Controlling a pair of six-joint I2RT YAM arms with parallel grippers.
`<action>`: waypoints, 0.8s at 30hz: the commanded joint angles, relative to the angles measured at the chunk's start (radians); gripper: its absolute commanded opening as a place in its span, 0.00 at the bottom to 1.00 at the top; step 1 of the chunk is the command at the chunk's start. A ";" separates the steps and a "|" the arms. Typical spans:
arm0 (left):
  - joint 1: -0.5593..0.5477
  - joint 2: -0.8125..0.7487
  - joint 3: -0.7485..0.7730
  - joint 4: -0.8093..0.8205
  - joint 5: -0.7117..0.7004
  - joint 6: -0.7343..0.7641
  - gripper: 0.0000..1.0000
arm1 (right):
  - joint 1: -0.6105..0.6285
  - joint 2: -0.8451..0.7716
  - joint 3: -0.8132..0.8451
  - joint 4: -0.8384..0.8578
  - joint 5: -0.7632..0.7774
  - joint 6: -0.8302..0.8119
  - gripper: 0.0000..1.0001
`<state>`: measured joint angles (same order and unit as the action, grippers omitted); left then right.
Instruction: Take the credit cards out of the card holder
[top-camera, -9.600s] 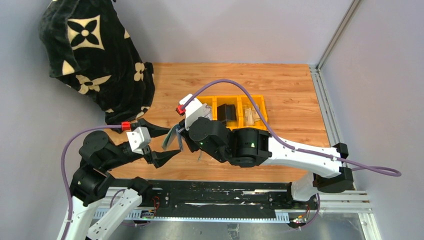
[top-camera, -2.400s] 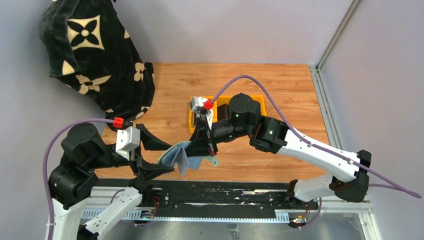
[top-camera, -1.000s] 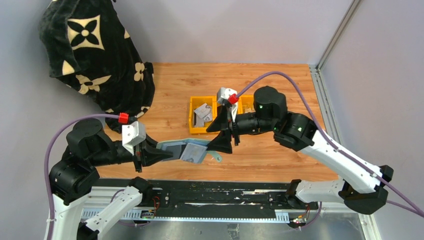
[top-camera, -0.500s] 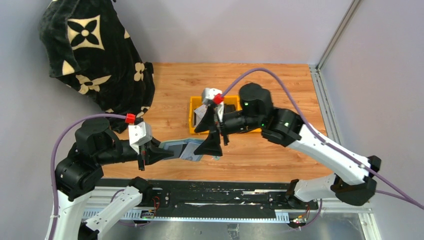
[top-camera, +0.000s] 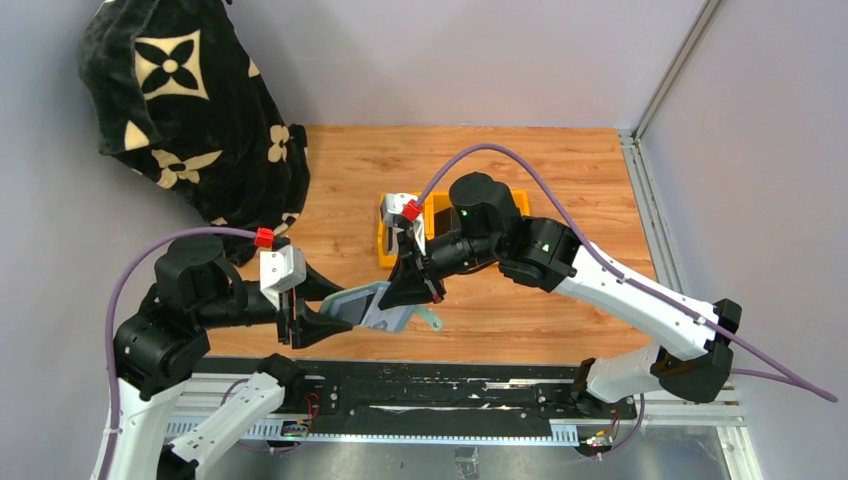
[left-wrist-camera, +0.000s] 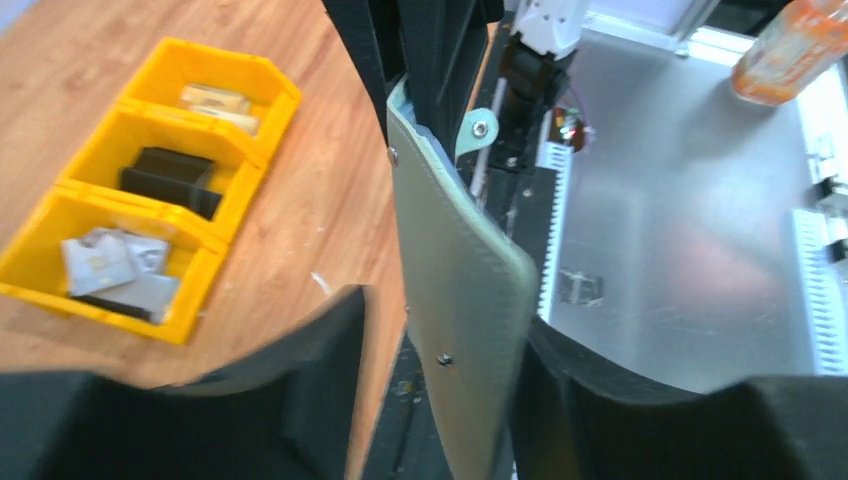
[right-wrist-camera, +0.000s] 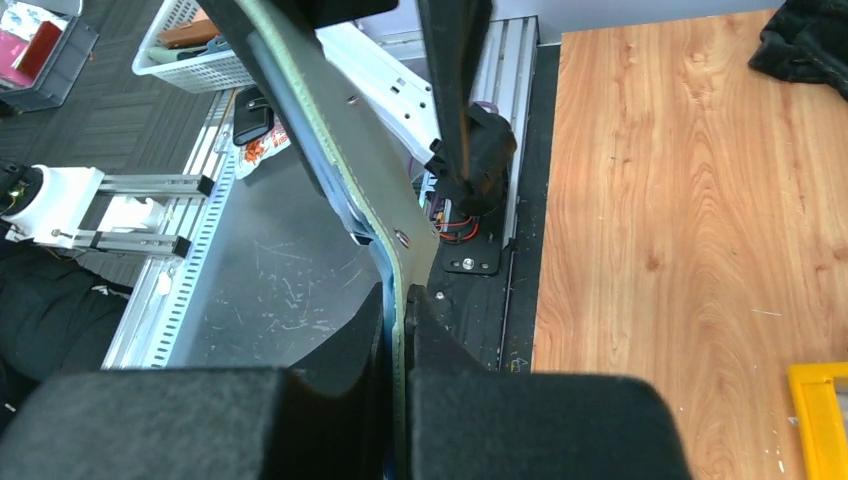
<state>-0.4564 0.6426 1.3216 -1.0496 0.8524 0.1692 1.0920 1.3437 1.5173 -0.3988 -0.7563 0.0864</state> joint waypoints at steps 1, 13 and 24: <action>0.004 0.032 -0.040 -0.004 0.055 -0.007 0.59 | 0.011 -0.037 0.002 -0.011 -0.057 0.007 0.00; 0.004 0.082 -0.047 -0.004 0.149 -0.025 0.51 | 0.020 -0.055 -0.038 -0.110 -0.064 0.004 0.00; 0.005 0.109 -0.043 -0.015 0.239 -0.047 0.15 | 0.020 -0.075 -0.009 -0.144 -0.019 -0.044 0.15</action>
<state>-0.4568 0.7322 1.2526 -1.0565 1.0454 0.1417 1.0958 1.2961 1.4872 -0.5255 -0.7799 0.0643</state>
